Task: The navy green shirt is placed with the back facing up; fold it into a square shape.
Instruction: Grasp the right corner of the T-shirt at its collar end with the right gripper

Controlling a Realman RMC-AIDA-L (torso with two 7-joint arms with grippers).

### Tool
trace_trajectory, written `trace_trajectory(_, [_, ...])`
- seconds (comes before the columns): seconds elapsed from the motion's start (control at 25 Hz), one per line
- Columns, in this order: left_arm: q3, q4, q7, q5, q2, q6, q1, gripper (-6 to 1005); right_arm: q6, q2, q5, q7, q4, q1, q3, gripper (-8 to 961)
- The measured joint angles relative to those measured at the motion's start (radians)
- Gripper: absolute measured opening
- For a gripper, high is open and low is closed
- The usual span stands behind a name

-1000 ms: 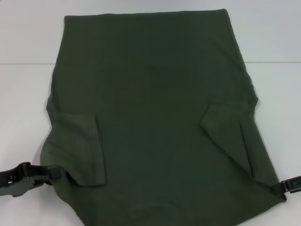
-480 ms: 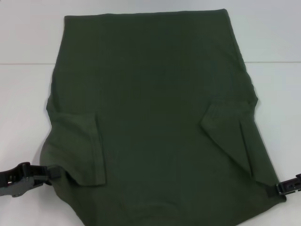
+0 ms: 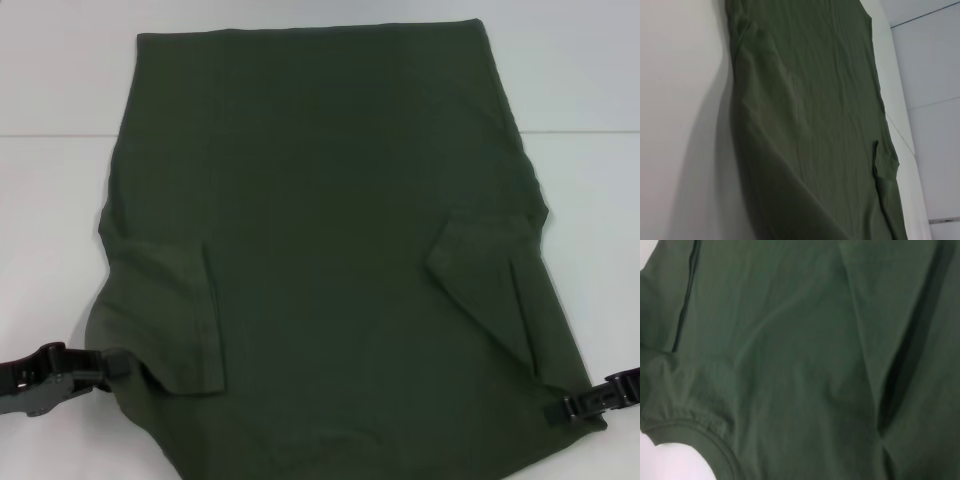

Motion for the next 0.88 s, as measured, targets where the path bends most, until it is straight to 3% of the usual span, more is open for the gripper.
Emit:
trace_trajectory(0.24, [0.000, 0.000, -0.001, -0.001, 0.000, 0.000, 0.000, 42, -0.007, 0.003, 0.000, -0.003, 0.019, 0.014, -0.003, 823])
trace_trajectory(0.64, [-0.001, 0.000, -0.002, -0.001, 0.000, 0.000, 0.002, 42, -0.044, -0.049, 0.004, 0.014, 0.008, -0.004, 0.025, 823])
trace_trajectory(0.88, [-0.002, 0.000, -0.005, -0.001, 0.000, -0.008, 0.005, 42, -0.024, -0.052, 0.000, 0.013, 0.008, -0.012, 0.026, 823])
